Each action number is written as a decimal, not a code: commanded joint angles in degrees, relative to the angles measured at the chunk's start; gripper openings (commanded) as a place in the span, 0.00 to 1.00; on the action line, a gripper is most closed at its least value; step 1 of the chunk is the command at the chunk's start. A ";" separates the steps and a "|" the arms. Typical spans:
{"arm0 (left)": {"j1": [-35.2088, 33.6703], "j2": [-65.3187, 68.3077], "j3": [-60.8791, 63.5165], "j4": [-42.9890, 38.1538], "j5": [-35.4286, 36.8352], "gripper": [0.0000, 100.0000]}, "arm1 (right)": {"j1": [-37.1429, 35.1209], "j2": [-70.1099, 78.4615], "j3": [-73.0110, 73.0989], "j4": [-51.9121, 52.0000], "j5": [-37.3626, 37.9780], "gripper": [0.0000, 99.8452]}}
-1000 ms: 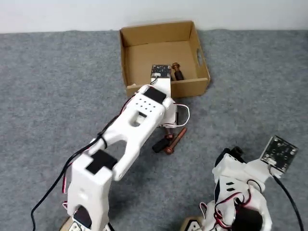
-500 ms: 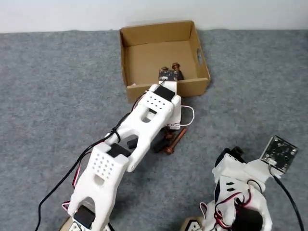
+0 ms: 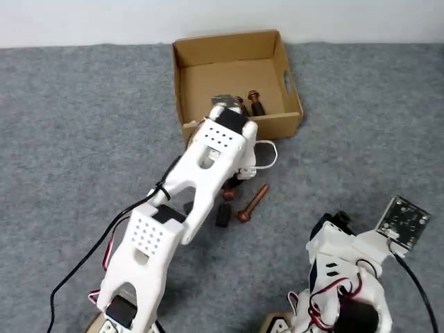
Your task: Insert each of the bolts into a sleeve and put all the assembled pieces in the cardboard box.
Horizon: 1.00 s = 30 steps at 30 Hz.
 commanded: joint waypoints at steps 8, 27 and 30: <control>-9.67 -19.78 13.41 1.67 25.67 0.00 | 0.66 -0.31 -0.18 -0.22 -0.62 0.01; -23.56 -21.71 18.86 1.58 42.20 0.19 | 0.66 -0.31 -0.18 -0.22 -0.70 0.01; -23.65 -21.98 18.86 1.76 41.58 0.20 | 0.66 -0.31 -0.18 -0.22 -0.70 0.01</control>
